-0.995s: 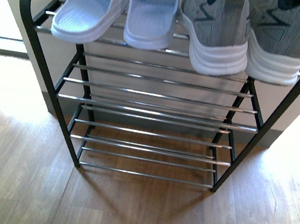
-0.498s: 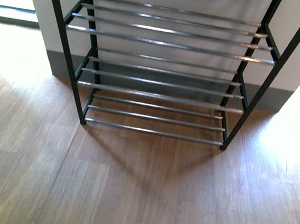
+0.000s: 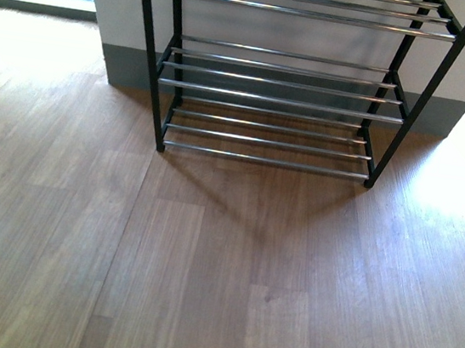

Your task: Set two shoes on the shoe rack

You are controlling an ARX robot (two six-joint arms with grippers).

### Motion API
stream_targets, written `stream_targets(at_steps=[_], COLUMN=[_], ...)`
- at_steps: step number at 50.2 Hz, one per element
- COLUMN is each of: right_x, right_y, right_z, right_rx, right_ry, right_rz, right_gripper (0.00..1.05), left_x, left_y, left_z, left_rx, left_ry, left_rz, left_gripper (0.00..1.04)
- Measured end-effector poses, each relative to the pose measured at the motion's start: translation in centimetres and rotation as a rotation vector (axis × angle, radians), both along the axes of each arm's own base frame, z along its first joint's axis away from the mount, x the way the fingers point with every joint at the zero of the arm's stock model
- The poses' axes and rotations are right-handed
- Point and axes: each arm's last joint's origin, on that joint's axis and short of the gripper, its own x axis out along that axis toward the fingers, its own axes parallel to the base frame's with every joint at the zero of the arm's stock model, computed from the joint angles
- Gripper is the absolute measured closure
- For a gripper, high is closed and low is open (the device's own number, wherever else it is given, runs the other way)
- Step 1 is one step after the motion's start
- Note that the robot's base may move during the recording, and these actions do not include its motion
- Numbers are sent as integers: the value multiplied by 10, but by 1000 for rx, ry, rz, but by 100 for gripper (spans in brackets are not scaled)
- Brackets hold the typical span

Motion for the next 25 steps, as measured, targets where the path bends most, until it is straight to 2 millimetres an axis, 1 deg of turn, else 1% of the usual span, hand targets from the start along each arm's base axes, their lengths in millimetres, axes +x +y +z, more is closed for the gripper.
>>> stream_targets(at_steps=[25], right_x=[0], right_y=[0], right_z=[0], right_rx=[0], right_ry=[0], right_rz=[6], right_gripper=[9], left_x=[0], left_y=[0], left_z=[0], left_rx=[0], left_ry=[0], left_rz=[3], left_gripper=[9])
